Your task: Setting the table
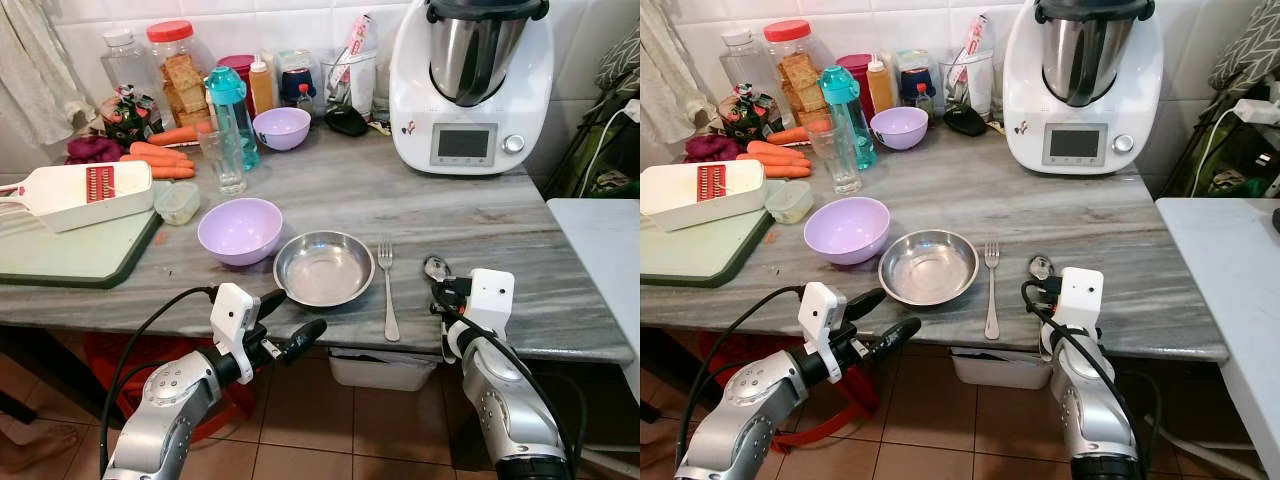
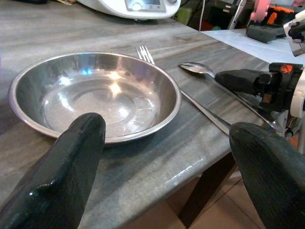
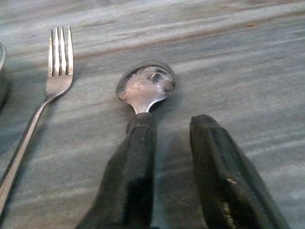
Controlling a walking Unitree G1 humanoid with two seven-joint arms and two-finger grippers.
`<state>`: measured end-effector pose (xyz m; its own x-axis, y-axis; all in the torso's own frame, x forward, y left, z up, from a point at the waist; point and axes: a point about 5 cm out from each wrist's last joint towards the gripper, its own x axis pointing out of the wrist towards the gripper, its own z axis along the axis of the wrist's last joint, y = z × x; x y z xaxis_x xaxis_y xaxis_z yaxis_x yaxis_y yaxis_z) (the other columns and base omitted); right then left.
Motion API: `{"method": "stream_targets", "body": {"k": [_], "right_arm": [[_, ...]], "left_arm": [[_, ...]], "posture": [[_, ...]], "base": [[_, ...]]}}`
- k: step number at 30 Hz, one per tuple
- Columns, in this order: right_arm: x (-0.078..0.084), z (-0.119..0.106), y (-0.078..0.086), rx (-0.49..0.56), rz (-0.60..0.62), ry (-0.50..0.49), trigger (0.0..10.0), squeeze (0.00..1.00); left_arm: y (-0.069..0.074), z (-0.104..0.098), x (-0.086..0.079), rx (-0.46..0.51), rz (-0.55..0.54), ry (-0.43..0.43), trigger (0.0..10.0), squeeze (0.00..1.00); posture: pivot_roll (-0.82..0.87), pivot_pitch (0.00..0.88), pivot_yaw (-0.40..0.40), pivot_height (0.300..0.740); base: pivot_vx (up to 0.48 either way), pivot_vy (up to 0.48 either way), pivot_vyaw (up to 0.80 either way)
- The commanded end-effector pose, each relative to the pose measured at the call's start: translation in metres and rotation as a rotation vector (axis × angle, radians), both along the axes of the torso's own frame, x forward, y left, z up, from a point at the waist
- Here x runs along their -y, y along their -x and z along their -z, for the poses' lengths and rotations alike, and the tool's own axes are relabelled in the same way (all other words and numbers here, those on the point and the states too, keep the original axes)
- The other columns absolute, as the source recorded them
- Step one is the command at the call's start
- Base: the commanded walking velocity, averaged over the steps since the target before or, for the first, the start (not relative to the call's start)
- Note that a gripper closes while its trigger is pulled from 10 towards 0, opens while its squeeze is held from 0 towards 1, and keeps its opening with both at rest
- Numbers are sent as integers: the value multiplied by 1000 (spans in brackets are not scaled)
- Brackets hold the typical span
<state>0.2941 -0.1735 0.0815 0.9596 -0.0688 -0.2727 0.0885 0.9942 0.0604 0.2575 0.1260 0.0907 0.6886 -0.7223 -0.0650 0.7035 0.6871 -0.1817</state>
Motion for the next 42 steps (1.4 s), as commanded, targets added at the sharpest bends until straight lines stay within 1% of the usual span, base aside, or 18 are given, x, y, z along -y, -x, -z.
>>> {"method": "stream_targets", "body": {"k": [1,6,7,9,14,17,21,22,23,24,27,30,33,34,35,42], "right_arm": [[-4,-2,-1,7,-18,7,10000,1000],[-6,-9,-4,41,-38,3,10000,1000],[-8,-16,-5,73,-50,-3,10000,1000],[-10,-25,-6,117,-62,18,10000,1000],[-14,-32,-5,161,-74,23,10000,1000],[-17,-29,-5,150,-87,31,10000,1000],[-21,-16,-5,88,-116,20,10000,1000],[-23,-10,-6,53,-128,21,10000,847],[-23,-10,-6,53,-128,21,10000,847],[-23,-8,-8,43,-131,20,10000,0],[-23,-1,-13,6,-146,28,10000,0],[-23,0,-14,-4,-147,30,10000,0],[-21,7,-18,-51,-146,31,10000,0],[-21,9,-19,-64,-138,29,980,0],[-20,10,-19,-71,-138,26,0,0],[-16,15,-19,-107,-114,11,0,0]], "left_arm": [[0,1,-3,1,-4,-18,10000,0],[-1,1,-3,3,-9,-15,10000,0],[-1,0,-3,4,-12,-14,10000,0],[-1,0,-3,5,-16,-12,10000,0],[0,1,-2,3,-20,-7,10000,0],[0,1,-2,3,-22,-5,10000,0],[0,1,-2,0,-25,-3,10000,0],[0,1,-1,-2,-26,-2,10000,0],[0,1,-1,-2,-26,-2,10000,0],[1,1,-1,-3,-26,-3,10000,0],[2,2,0,-9,-23,-3,10000,0],[2,2,0,-9,-22,-3,10000,0],[2,2,-1,-9,-25,-4,10000,0],[2,2,-1,-9,-27,-4,10000,0],[2,2,-1,-9,-28,-3,10000,0],[3,2,-1,-11,-29,-6,10000,0]], "posture": [[5,0,91,740],[5,0,89,740],[5,0,88,740],[5,0,86,740],[3,0,82,740],[3,0,81,740],[5,0,81,740],[5,0,82,740],[5,0,82,740],[5,0,85,740],[6,0,83,740],[7,0,83,740],[15,0,80,740],[17,0,79,740],[18,0,79,740],[15,0,83,740]], "base": [[0,0,0],[0,0,0],[0,0,0],[0,0,0],[0,0,0],[0,0,0],[0,0,0],[0,0,0],[0,0,0],[0,0,0],[0,0,0],[0,0,0],[0,0,0],[0,0,0],[0,0,0],[0,0,0]]}}
